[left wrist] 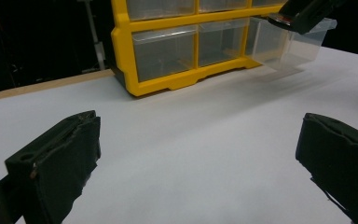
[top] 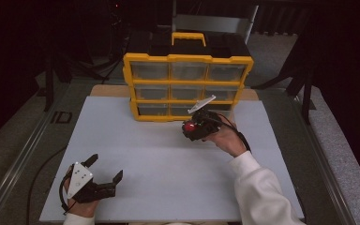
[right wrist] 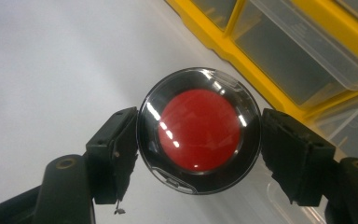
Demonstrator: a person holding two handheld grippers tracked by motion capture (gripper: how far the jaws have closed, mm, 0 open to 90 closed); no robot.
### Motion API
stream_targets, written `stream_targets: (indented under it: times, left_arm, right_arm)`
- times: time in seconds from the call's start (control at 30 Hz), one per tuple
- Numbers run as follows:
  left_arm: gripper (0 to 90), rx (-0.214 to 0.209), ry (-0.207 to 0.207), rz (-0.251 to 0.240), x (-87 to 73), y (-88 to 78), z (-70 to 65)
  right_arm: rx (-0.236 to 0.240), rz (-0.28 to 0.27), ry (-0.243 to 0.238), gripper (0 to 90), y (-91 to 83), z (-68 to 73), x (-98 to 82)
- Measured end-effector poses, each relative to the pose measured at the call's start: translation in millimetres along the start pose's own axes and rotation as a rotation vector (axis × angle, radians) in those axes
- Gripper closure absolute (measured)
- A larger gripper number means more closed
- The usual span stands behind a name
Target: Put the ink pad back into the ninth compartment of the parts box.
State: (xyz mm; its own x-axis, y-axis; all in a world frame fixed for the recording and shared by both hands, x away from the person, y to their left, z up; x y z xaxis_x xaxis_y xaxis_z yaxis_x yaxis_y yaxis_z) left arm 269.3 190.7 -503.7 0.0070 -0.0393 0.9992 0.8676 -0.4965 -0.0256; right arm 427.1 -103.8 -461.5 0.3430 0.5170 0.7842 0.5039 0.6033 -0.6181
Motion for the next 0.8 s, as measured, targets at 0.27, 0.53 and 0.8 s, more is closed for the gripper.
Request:
stream_targets:
  times: [0.27, 0.53, 0.8]
  left_arm:
    - [0.0, -0.001, 0.0, 0.0, 0.1, 0.0, -0.2]
    - [0.0, -0.001, 0.001, 0.0, 0.2, 0.0, -0.2]
    - [0.0, -0.001, 0.0, 0.0, 0.2, -0.1, -0.1]
  right_arm:
    - [-0.01, -0.004, 0.001, 29.3, -2.9, -5.3, 6.1]
    - [-0.022, -0.008, 0.005, 29.3, -4.8, -11.0, 11.2]
    - [-0.037, -0.003, 0.018, 29.2, -7.8, -18.4, 14.1]
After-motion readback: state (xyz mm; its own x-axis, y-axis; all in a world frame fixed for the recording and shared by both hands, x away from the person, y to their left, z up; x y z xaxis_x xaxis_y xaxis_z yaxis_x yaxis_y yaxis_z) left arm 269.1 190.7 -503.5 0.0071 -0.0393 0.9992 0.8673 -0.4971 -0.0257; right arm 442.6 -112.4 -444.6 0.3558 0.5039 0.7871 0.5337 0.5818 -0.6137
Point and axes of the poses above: each handheld gripper's, and its own axes: y roughly forward along the jaws, x roughly out of its top, z roughly to its left, the point moved 7 cm from there along y, roughly forward along the jaws, and after that the axes turned 15 degrees about -z, right-handed, at the moved point
